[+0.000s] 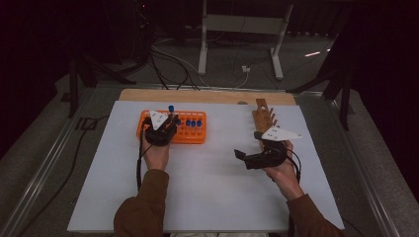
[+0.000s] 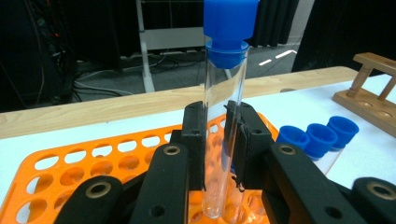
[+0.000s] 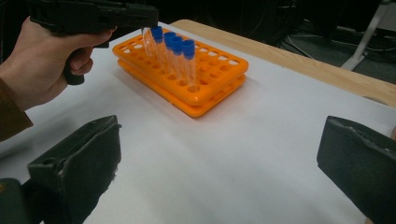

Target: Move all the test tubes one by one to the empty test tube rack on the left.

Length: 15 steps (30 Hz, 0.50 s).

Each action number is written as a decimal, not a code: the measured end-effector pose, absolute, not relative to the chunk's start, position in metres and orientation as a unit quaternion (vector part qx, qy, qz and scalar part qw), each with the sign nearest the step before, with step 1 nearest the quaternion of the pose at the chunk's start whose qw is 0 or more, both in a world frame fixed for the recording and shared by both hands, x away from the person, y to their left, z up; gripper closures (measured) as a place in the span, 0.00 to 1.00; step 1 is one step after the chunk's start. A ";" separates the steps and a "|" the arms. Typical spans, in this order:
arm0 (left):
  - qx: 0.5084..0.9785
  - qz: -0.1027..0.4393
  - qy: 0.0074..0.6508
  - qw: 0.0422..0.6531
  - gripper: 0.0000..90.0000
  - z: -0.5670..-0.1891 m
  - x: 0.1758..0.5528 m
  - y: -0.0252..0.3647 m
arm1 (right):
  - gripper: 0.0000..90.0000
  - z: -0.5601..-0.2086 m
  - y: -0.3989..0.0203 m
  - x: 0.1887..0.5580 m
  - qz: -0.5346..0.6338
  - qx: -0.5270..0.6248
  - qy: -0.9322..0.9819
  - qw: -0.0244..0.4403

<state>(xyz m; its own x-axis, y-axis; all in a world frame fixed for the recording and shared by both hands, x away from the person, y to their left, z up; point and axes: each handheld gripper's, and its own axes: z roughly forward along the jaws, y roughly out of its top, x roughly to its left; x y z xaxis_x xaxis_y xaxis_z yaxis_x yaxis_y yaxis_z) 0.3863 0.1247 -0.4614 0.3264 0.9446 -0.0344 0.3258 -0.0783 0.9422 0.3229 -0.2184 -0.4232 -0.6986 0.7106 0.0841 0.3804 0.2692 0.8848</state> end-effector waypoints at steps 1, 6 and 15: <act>0.657 0.323 0.483 0.481 0.87 -0.461 0.386 0.125 | 0.00 -0.423 -0.219 0.323 0.493 0.350 0.778 0.168; 0.641 0.321 0.490 0.497 0.87 -0.461 0.385 0.130 | 0.00 -0.424 -0.222 0.323 0.495 0.353 0.776 0.166; 0.652 0.311 0.500 0.479 0.87 -0.473 0.394 0.129 | 0.00 -0.424 -0.221 0.324 0.499 0.353 0.775 0.161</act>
